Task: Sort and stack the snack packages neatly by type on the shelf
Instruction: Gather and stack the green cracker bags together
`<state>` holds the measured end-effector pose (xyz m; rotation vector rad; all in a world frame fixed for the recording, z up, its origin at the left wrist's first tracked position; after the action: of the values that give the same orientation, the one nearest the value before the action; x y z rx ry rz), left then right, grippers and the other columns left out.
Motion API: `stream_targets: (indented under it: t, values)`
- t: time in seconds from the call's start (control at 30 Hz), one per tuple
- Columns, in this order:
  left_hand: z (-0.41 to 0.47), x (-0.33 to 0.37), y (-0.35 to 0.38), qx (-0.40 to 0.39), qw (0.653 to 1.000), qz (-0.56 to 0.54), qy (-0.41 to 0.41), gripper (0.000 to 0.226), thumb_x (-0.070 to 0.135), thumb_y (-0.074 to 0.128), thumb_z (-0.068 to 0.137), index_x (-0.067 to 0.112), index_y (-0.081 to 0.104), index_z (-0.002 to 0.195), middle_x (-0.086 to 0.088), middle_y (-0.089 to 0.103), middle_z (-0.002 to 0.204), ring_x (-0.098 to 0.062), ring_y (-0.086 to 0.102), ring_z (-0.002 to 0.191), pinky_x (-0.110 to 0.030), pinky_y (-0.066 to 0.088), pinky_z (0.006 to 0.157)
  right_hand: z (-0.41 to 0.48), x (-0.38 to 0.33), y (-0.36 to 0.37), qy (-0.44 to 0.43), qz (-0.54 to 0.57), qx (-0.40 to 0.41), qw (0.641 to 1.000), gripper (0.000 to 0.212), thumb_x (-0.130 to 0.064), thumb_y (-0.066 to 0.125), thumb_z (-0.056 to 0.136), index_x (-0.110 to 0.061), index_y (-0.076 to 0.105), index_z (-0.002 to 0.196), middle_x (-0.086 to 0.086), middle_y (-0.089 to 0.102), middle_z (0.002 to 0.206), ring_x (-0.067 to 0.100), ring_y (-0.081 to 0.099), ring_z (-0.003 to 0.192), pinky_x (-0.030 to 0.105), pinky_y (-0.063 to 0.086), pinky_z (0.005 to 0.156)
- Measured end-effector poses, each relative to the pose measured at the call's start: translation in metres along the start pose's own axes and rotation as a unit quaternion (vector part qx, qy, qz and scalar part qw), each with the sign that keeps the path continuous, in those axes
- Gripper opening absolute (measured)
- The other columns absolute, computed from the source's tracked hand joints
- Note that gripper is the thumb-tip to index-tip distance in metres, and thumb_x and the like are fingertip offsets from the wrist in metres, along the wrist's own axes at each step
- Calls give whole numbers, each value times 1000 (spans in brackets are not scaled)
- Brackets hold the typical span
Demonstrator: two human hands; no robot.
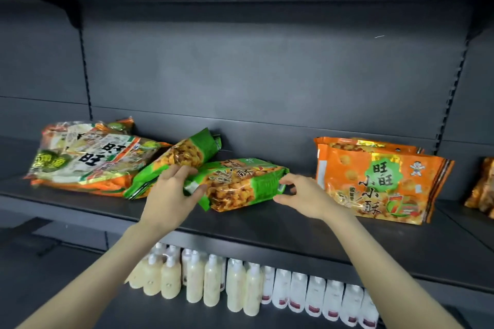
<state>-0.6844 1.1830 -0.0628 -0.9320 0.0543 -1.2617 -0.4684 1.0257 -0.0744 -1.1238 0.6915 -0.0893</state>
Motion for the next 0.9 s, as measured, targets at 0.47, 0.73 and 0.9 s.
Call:
stream_targets:
  t: [0.47, 0.73, 0.9]
  values:
    - [47, -85, 19, -65, 989, -41, -129, 84, 54, 63, 80, 13, 28, 145, -15, 37, 146, -38, 34, 134, -55, 31, 108, 47, 4, 33, 120, 47, 56, 990, 86, -53, 59, 85, -27, 12, 152, 1, -9, 160, 33, -8, 146, 48, 7, 117]
    - [70, -93, 34, -117, 974, -41, -188, 80, 57, 47, 88, 20, 13, 150, -19, 23, 152, -39, 19, 141, -51, 14, 116, 66, 27, 39, 185, 110, 88, 973, 89, -62, 53, 84, -14, 18, 151, 8, 14, 153, 36, 8, 143, 47, 16, 115]
    - [72, -86, 47, -69, 988, -14, -138, 68, 46, 44, 94, 15, 20, 149, -24, 40, 143, -44, 31, 134, -54, 21, 113, 65, 43, 40, 208, 126, 110, 964, 79, -61, 60, 79, -13, 38, 137, 12, 30, 139, 34, 25, 134, 44, 26, 110]
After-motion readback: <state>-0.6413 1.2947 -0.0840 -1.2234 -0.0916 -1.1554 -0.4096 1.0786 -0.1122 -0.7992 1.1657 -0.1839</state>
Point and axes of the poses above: each hand's wrist, its own z-axis towards the middle knuckle, its own y-axis out of the palm, x = y × z, the point moved 7 cm from there along z, towards the middle knuckle
